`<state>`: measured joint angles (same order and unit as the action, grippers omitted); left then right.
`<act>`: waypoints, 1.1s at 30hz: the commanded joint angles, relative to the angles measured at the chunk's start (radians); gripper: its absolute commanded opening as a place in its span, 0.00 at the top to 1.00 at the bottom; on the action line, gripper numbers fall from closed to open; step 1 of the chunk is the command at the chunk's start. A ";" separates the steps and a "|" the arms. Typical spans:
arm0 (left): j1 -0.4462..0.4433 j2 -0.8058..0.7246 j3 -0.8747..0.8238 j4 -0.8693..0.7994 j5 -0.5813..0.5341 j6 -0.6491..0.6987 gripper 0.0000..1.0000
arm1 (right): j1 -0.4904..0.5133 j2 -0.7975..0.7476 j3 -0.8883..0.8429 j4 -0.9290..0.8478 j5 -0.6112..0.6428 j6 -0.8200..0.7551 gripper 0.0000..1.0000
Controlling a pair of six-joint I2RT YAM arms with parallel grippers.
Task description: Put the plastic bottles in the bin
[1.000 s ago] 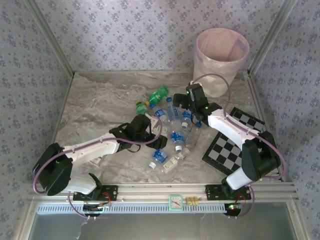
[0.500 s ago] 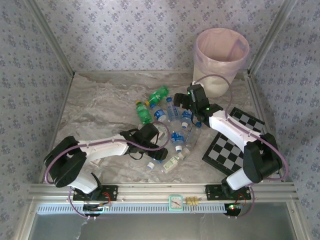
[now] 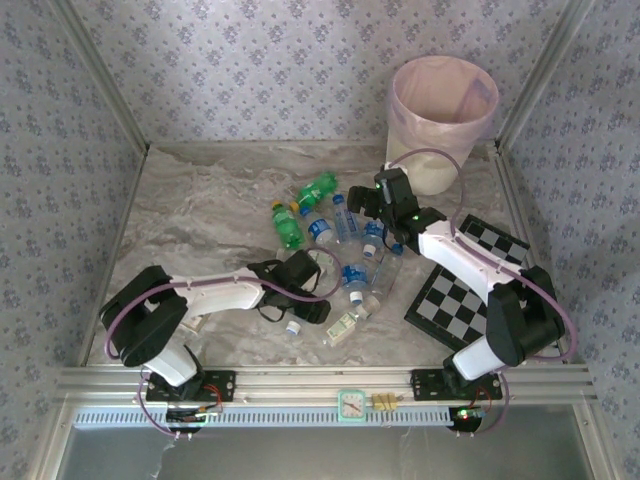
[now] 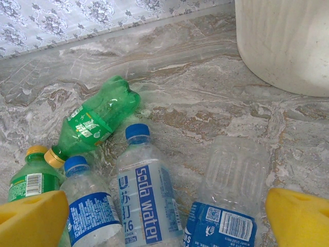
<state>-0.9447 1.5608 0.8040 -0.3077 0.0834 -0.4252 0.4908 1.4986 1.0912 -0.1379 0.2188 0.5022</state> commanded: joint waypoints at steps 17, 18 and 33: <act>0.015 -0.342 -0.015 0.086 -0.239 -0.003 0.44 | -0.036 -0.061 -0.040 0.151 -0.290 0.046 0.00; 0.028 -0.359 -0.018 0.116 -0.250 -0.007 0.44 | -0.037 -0.061 -0.042 0.176 -0.331 0.052 0.00; 0.283 -0.320 0.037 0.477 -0.044 -0.069 0.44 | -0.035 0.040 -0.043 0.560 -0.849 0.197 0.11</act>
<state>-0.6899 1.2274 0.7860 0.0704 -0.0723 -0.4694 0.4541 1.5120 1.0439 0.3027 -0.4889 0.6415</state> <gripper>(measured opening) 0.612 0.891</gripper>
